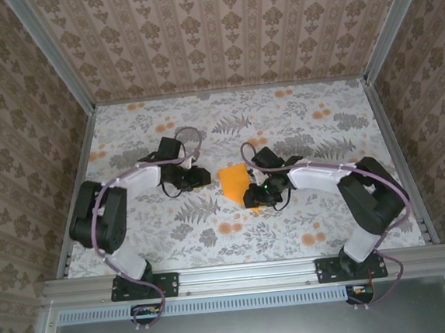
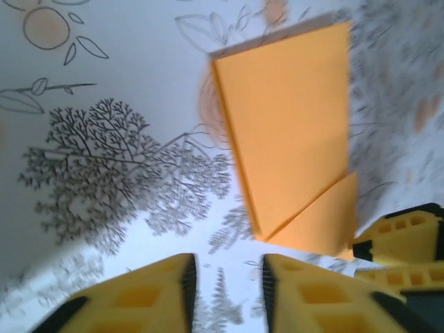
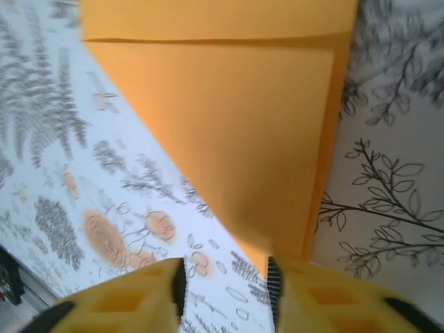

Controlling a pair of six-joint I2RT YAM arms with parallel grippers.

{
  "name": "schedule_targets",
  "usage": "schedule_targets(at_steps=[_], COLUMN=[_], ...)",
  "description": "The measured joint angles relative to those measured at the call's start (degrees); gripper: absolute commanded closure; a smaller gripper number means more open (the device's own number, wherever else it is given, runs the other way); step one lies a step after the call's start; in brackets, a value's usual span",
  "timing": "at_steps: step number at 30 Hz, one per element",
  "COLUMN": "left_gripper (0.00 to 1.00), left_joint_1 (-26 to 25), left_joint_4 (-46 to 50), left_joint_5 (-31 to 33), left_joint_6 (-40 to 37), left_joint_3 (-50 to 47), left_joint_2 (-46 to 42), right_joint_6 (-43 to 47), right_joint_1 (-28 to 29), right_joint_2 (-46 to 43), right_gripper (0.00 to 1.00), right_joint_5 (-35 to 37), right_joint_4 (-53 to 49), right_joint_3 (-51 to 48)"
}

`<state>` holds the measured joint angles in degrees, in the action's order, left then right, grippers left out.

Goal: Fold a paper plane with a square sheet of paper (fold left side to right side)
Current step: Fourth fold the wing at the center of the table.

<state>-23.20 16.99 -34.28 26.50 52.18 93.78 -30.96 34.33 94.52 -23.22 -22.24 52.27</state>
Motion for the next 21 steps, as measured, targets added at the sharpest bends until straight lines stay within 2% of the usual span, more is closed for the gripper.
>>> schedule_targets(at_steps=[3, 8, 12, 18, 21], left_gripper=[0.49, 0.45, 0.45, 0.46, 0.51], left_joint_1=[-0.61, -4.48, -8.02, -10.34, -11.06], left_joint_4=[-3.91, -9.99, -14.93, -21.7, -23.56], left_joint_5=[0.0, 0.22, 0.22, 0.72, 1.16], left_joint_6=[4.39, 12.37, 17.18, 21.9, 23.34], left_joint_3=[-4.83, -10.12, -10.99, -10.86, -10.43], left_joint_2=[-5.35, -7.08, -5.33, 0.48, 2.54], right_joint_6=[1.16, 3.67, 5.42, 7.13, 7.93], right_joint_1=[-1.14, -2.75, -2.78, -2.78, -2.73], right_joint_2=[-4.31, -6.1, -6.1, -8.2, -10.38], right_gripper=[0.42, 0.39, 0.39, 0.39, 0.39], right_joint_5=[2.14, 5.35, 7.72, 9.68, 10.49], right_joint_4=[1.09, 2.95, 3.48, 4.79, 4.98], right_joint_3=[-0.17, -0.17, -0.26, -1.49, -2.8])
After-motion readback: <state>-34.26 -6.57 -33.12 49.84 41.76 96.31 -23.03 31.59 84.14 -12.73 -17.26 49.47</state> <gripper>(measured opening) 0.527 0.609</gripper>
